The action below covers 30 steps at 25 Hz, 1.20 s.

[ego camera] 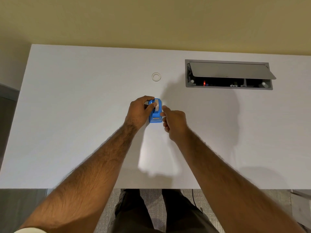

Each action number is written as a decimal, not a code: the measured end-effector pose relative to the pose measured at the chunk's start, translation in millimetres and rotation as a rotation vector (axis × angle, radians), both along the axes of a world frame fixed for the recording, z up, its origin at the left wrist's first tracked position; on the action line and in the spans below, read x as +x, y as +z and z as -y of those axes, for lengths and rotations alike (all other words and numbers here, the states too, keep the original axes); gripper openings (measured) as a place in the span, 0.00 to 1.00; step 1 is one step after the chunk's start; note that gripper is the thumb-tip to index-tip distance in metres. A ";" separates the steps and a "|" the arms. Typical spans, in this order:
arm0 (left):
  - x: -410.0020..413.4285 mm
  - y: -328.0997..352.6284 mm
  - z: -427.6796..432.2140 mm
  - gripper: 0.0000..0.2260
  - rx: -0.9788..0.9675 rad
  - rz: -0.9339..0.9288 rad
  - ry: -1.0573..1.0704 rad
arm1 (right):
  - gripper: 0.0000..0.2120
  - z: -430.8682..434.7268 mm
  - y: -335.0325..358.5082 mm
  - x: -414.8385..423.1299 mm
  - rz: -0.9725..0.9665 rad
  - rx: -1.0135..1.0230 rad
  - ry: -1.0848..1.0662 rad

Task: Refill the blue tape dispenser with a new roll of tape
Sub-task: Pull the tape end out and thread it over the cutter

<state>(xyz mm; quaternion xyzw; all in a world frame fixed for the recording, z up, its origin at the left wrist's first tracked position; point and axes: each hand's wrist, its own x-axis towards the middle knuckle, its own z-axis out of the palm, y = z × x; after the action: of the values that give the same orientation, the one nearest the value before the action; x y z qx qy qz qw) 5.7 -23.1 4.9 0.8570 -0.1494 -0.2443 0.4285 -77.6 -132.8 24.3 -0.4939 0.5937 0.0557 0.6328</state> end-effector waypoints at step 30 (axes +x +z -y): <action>4.2 -10.4 -4.2 0.12 -0.043 0.029 -0.008 | 0.10 -11.3 1.7 16.6 0.044 0.290 -0.186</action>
<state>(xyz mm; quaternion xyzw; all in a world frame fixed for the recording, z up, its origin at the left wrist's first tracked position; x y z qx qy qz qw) 9.8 -18.9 -5.5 0.8504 -0.1642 -0.2300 0.4438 -61.0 -121.5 26.0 -0.3413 0.6085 0.0709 0.7128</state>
